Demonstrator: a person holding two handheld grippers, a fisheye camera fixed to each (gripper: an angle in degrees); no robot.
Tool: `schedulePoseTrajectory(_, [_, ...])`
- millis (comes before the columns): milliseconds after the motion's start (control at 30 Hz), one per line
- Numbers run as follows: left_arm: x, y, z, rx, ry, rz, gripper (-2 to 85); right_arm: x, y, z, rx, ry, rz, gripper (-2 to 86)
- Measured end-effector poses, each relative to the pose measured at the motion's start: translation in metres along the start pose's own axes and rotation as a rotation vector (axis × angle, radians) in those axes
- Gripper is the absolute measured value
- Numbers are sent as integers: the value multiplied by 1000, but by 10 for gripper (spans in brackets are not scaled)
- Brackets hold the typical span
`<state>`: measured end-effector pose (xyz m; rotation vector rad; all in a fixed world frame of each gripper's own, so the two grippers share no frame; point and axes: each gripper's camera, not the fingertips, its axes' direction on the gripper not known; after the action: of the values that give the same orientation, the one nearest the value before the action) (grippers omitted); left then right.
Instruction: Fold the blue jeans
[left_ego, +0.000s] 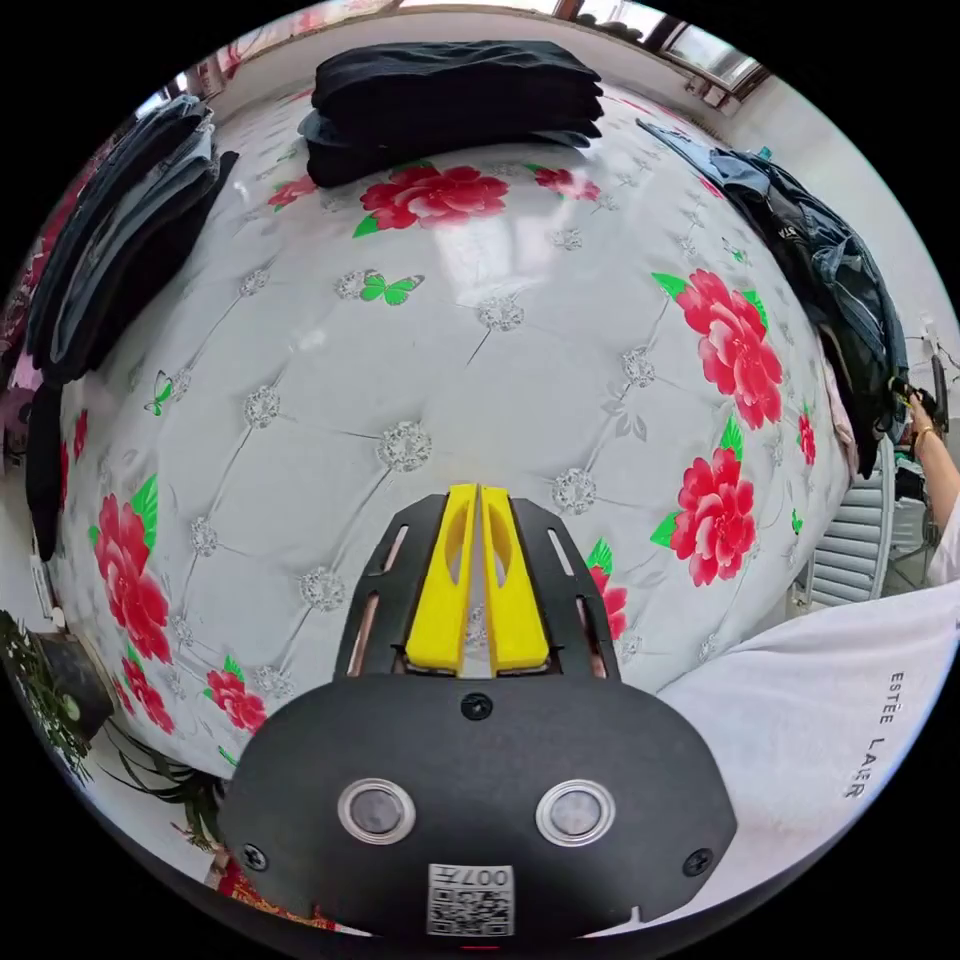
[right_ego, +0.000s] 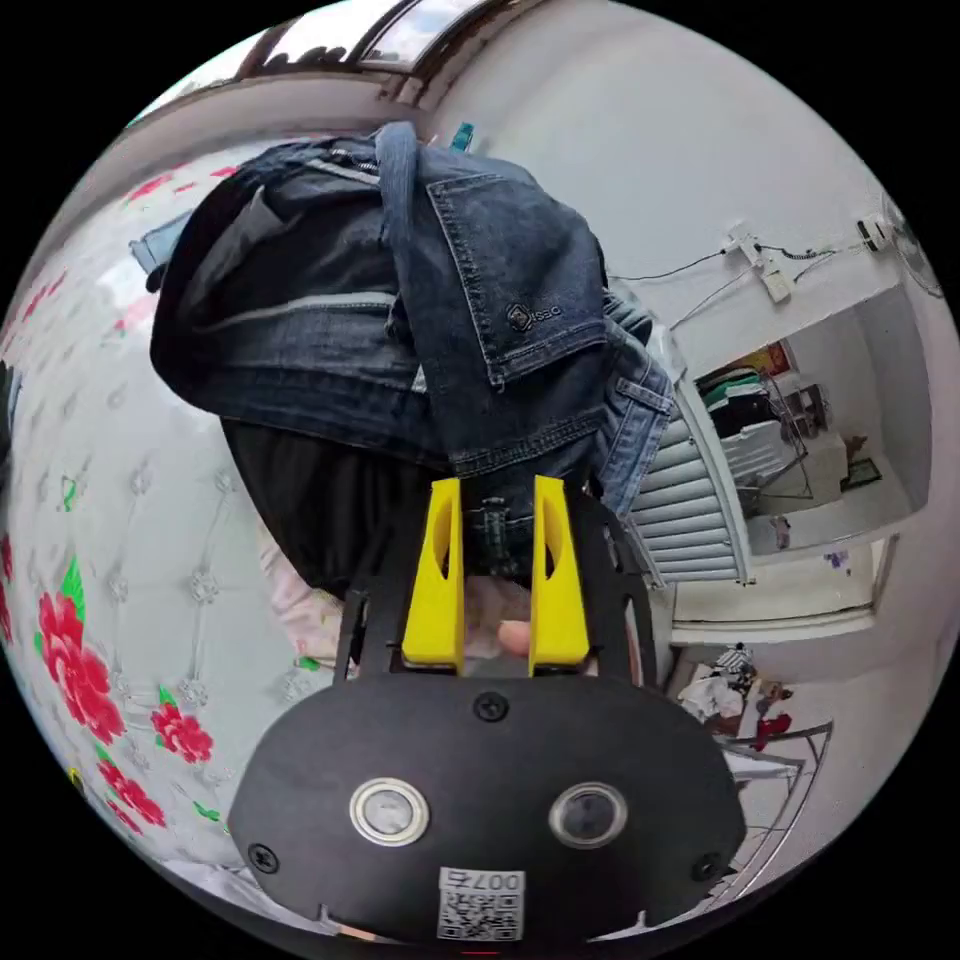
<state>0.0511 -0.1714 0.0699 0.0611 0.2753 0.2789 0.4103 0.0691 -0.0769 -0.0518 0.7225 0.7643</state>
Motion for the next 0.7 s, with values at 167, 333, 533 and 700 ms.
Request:
schedulePoseTrajectory(167, [11, 1, -21, 81, 92, 27, -9, 4, 15, -45, 171, -295, -56, 12])
schedulePoseTrajectory(333, [9, 18, -44, 141, 114, 99, -9, 36, 56, -112, 463, -979, 3, 1])
schedulePoseTrajectory(533, [-22, 57, -80, 258, 183, 128, -5, -58, 123, -181, 463, -1521, -296, -1])
schedulePoseTrajectory(700, [-80, 114, -128, 394, 213, 86, 39, -223, 228, -272, 306, -1876, -764, 2])
